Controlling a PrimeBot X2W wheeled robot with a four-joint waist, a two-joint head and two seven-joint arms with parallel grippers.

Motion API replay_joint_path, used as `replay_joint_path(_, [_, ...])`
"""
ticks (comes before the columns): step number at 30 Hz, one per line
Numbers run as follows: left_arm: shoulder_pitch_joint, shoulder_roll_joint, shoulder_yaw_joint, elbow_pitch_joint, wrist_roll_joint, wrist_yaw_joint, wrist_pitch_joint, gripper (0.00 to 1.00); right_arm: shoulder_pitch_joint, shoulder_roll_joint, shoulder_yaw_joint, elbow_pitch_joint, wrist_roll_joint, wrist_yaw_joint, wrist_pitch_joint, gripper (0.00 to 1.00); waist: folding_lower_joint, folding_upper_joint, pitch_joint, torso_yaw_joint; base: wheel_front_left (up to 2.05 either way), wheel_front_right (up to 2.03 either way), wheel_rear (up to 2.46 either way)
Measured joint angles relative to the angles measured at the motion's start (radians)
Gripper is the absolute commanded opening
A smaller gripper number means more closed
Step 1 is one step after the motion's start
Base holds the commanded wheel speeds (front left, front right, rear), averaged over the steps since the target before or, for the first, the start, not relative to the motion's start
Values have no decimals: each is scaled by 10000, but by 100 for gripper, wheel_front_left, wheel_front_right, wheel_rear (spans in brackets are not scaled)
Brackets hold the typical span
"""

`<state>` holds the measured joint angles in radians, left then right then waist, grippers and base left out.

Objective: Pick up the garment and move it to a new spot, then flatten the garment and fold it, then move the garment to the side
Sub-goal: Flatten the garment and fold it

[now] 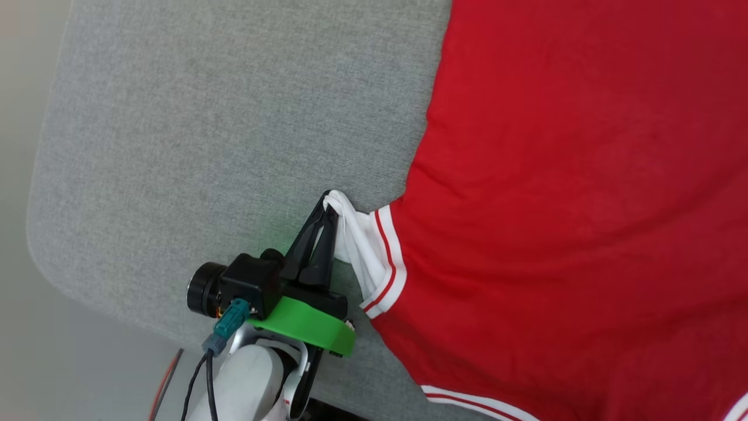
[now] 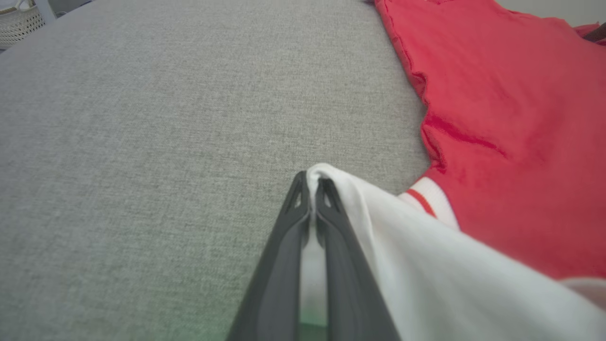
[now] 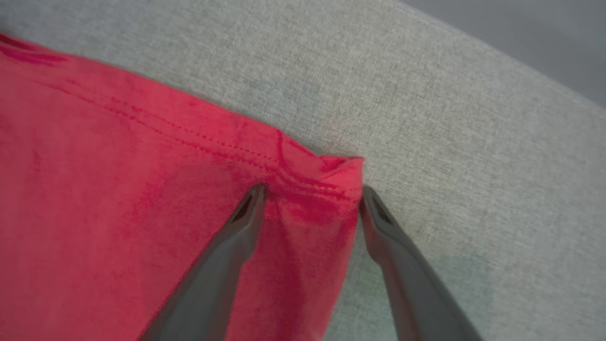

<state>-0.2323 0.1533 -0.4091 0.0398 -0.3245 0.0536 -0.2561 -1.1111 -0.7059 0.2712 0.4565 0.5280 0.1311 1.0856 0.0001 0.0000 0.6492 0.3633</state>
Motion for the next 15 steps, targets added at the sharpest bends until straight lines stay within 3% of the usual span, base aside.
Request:
replay_joint_path(4, [3,-150,244,25,188,-230,0,0,0,-282,-77,-75,194,4,-35,100,-2,0,236,248,0,0,0])
replay_joint_path(5, [5,-167,316,25,251,-251,0,0,0,-343,-107,-109,245,4,-36,0,-2,0,264,278,0,0,0])
replay_joint_path(15, [198,-280,922,192,577,-453,2,0,299,-251,-25,63,566,2,-1434,0,-1,0,-255,67,0,0,0])
